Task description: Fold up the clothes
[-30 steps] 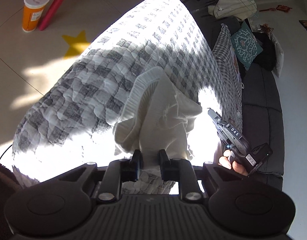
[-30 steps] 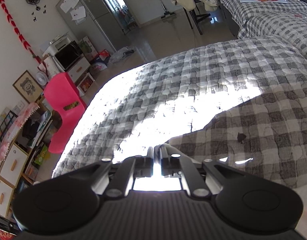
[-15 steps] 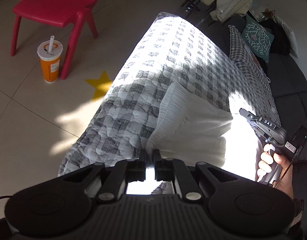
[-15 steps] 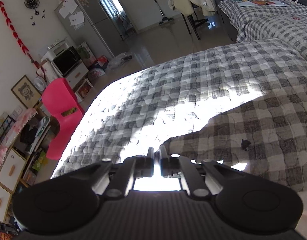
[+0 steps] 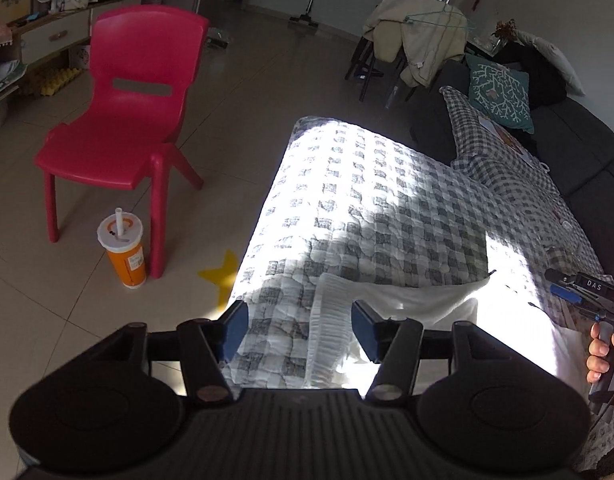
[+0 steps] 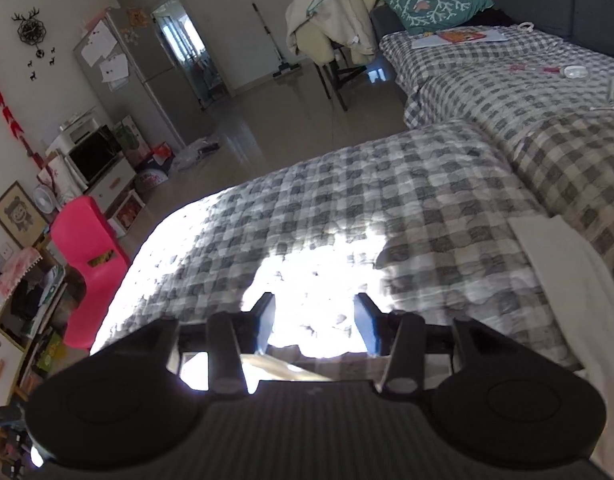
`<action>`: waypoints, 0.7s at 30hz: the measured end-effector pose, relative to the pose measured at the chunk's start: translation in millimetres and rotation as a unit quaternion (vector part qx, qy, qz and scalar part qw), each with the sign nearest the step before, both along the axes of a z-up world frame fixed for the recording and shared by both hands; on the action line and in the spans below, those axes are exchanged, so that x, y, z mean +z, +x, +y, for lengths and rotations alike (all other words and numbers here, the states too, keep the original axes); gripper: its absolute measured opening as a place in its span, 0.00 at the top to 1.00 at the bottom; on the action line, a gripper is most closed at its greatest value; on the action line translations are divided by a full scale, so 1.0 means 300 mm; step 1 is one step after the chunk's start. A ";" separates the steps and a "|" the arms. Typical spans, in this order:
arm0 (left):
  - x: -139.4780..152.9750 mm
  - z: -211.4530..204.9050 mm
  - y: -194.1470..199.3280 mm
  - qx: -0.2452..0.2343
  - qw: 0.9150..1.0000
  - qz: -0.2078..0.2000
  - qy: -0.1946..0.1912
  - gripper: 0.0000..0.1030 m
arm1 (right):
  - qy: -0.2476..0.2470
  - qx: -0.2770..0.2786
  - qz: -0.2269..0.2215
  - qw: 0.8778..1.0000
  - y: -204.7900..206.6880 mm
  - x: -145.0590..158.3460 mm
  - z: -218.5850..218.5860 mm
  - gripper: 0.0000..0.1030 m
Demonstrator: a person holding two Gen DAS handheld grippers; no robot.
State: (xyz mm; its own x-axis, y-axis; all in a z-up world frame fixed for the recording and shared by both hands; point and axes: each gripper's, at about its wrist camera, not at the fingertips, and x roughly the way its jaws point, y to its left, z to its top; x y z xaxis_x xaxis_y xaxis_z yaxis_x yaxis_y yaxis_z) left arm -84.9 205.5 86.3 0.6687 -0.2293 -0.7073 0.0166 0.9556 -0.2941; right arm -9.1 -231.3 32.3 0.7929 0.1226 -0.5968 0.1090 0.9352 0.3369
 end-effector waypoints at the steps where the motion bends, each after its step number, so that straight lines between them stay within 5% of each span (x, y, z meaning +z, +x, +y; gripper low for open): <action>1: 0.002 -0.051 0.012 -0.028 1.000 -0.003 -0.005 0.44 | -0.012 -0.021 -0.002 1.000 -0.006 0.004 -0.039 0.60; 10: -0.044 -0.477 0.087 -0.221 0.973 -0.033 -0.062 0.43 | -0.044 -0.126 0.034 0.990 -0.019 -0.049 -0.303 0.66; 21: -0.195 -0.755 0.198 -0.272 0.960 0.002 -0.065 0.44 | -0.075 -0.104 0.051 0.990 0.081 -0.133 -0.270 0.69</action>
